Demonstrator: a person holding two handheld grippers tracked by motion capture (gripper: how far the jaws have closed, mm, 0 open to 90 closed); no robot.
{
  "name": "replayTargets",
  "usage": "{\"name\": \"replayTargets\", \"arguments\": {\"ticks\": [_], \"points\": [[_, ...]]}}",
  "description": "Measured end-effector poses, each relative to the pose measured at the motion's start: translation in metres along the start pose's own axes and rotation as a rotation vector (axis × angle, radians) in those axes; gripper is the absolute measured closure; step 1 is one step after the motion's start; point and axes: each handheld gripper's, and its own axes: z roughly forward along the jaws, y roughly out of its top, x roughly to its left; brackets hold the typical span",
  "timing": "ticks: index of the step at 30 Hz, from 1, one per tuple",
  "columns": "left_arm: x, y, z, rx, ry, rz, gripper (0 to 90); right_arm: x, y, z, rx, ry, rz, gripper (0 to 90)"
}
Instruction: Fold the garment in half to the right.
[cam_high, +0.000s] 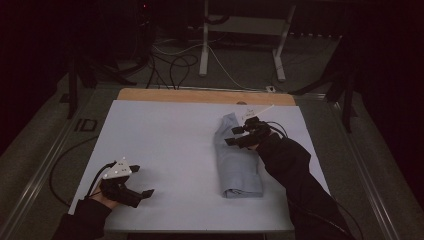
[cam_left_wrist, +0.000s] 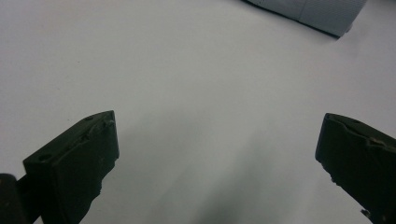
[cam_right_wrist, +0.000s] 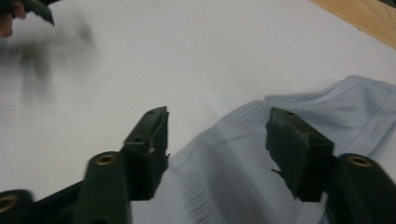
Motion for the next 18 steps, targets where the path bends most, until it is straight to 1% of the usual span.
{"name": "replayTargets", "arguments": {"ticks": [2,6,7,8,9,10,13,16,17,18], "points": [[0.0,0.0,0.0,-0.001,0.0,-0.002,0.7,0.006,-0.003,-0.001,0.003,-0.001,-0.006,49.8],[-0.001,0.0,0.0,-0.002,-0.002,0.005,0.7,0.019,-0.009,-0.001,0.012,0.014,-0.034,56.4],[-0.001,0.0,0.0,-0.002,-0.002,0.005,0.7,0.019,-0.009,-0.001,0.012,0.014,-0.034,56.4],[-0.001,0.0,0.0,-0.002,-0.002,0.006,0.7,0.023,-0.011,-0.001,0.015,0.019,-0.04,58.9],[-0.001,0.0,0.0,-0.001,-0.002,0.007,0.7,0.029,-0.015,-0.001,0.02,0.03,-0.058,63.4],[-0.001,0.0,0.0,-0.002,-0.004,0.007,0.7,0.032,-0.016,-0.001,0.022,0.032,-0.061,65.8],[0.0,0.0,0.0,0.0,-0.003,0.005,0.7,0.039,-0.02,-0.002,0.016,0.042,-0.072,75.5],[-0.001,0.0,0.0,0.003,-0.005,0.009,0.7,0.045,-0.025,-0.003,0.025,0.051,-0.098,85.8],[-0.001,0.0,0.0,0.004,-0.004,0.009,0.7,0.046,-0.027,-0.003,0.03,0.062,-0.107,89.0],[-0.001,0.0,0.0,0.002,-0.004,0.009,0.7,0.048,-0.029,-0.003,0.034,0.067,-0.119,89.8]]}}
